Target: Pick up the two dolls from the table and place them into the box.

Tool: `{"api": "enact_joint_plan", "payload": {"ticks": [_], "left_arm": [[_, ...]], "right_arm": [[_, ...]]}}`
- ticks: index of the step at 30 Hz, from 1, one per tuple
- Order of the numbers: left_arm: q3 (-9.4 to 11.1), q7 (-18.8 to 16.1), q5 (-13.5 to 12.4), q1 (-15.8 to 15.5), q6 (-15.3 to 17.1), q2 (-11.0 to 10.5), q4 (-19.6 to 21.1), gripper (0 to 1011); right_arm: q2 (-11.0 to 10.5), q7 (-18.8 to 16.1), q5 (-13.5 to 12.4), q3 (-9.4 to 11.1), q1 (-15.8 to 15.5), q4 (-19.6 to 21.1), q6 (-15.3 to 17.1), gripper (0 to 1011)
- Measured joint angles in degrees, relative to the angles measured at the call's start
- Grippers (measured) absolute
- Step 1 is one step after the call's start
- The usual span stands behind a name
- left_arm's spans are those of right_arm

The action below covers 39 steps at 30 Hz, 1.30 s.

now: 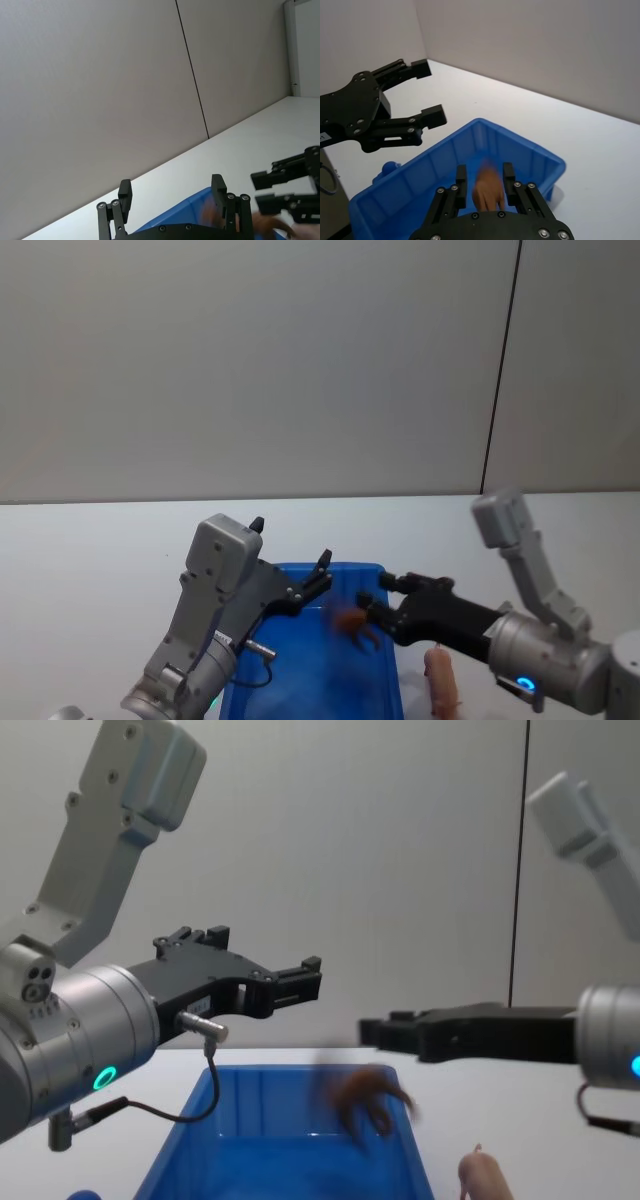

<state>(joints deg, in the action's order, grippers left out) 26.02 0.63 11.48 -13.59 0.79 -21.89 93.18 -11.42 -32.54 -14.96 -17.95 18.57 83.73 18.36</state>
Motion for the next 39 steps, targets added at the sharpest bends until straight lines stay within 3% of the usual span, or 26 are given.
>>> {"api": "enact_joint_plan", "payload": {"ticks": [10,20,39], "left_arm": [[0.00,0.00,0.00,0.00,0.00,0.00,0.00,1002],[0.00,0.00,0.00,0.00,0.00,0.00,0.00,1001],[0.00,0.00,0.00,0.00,0.00,0.00,0.00,1001]], "right_arm": [[1.59,-2.01,1.06,-1.51,1.94,-2.93,1.06,688],[0.17,-1.89,1.26,-0.86,1.31,-2.55,-0.78,983],[-6.85,3.04,-1.91,2.67,-6.26,4.58,-3.11,1001]]}}
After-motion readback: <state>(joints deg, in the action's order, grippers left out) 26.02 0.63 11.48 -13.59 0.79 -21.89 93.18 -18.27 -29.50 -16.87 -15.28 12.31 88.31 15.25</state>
